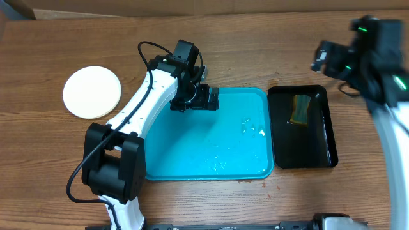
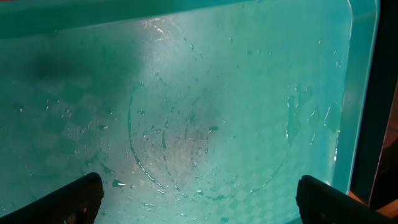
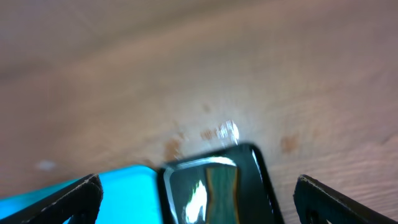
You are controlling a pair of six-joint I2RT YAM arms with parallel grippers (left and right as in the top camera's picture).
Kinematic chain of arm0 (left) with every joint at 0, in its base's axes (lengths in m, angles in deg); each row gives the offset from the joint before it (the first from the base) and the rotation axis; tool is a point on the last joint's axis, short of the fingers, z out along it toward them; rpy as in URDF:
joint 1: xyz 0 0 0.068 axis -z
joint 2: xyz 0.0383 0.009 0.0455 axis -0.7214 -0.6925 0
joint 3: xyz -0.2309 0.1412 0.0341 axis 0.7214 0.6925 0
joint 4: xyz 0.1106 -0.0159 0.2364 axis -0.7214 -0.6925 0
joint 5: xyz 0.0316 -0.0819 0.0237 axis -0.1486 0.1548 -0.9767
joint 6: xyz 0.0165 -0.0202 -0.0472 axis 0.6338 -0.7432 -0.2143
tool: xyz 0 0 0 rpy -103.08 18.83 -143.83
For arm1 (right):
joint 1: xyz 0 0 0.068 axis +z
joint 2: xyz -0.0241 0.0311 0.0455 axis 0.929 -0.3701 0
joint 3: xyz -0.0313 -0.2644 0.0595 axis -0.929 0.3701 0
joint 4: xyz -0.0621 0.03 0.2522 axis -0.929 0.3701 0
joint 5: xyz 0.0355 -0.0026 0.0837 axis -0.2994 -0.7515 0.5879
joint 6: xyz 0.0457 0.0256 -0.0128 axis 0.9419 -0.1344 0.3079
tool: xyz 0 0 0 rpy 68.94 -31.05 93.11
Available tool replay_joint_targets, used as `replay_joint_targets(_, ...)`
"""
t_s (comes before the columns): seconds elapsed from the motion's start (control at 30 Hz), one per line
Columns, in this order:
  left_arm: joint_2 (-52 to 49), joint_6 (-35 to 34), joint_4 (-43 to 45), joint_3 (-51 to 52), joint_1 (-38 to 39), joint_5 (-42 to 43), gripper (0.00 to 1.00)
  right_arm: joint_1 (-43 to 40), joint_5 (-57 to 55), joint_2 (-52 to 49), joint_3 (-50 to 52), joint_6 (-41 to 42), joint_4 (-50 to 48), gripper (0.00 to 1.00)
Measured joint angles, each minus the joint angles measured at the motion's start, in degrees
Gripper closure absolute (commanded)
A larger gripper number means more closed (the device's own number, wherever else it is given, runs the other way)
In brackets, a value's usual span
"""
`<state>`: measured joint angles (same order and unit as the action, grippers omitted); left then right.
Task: Clean dirty plates on tray and stack at the side
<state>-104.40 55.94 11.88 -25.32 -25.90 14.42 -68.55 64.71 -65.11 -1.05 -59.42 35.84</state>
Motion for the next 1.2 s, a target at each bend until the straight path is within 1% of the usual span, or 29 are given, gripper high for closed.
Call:
replay_joint_targets(0.1,0.0,0.0,0.0,0.0,0.0,0.0,0.0,0.0,-0.1,12.7,-0.2,0.0,-0.2,0.0)
replay_joint_targets(0.2,0.0,0.0,0.0,0.0,0.0,0.0,0.0,0.0,-1.2,22.9,-0.5,0.0,-2.1,0.0)
replay_joint_targets(0.33,0.0,-0.2,0.0,0.0,0.0,0.0,0.0,0.0,-2.4,33.6,-0.3,0.0,-3.6,0.0)
replay_joint_targets(0.43,0.0,-0.2,0.0,0.0,0.0,0.0,0.0,0.0,-3.0,41.5,4.0,0.0,-7.3,0.0)
replay_joint_targets(0.5,0.0,-0.4,0.0,0.0,0.0,0.0,0.0,0.0,-3.3,47.1,8.9,0.0,-10.1,0.0)
replay_joint_targets(0.67,0.0,-0.6,0.0,0.0,0.0,0.0,0.0,0.0,-3.5,62.3,31.4,0.0,-25.9,0.0)
replay_joint_targets(0.87,0.0,-0.6,0.0,0.0,0.0,0.0,0.0,0.0,-3.5,72.3,55.9,0.1,-52.5,0.0)
replay_joint_targets(0.97,0.0,-0.6,0.1,0.0,0.0,0.0,0.0,0.0,-3.4,76.0,65.9,0.2,-64.2,0.0)
replay_joint_targets(1.07,0.0,-0.6,0.1,0.0,0.0,0.0,0.0,0.0,-2.8,77.4,72.6,0.2,-69.7,0.0)
replay_joint_targets(1.2,0.0,-0.6,0.1,0.0,0.0,0.0,0.0,0.0,-1.4,77.4,78.4,0.2,-69.5,0.0)
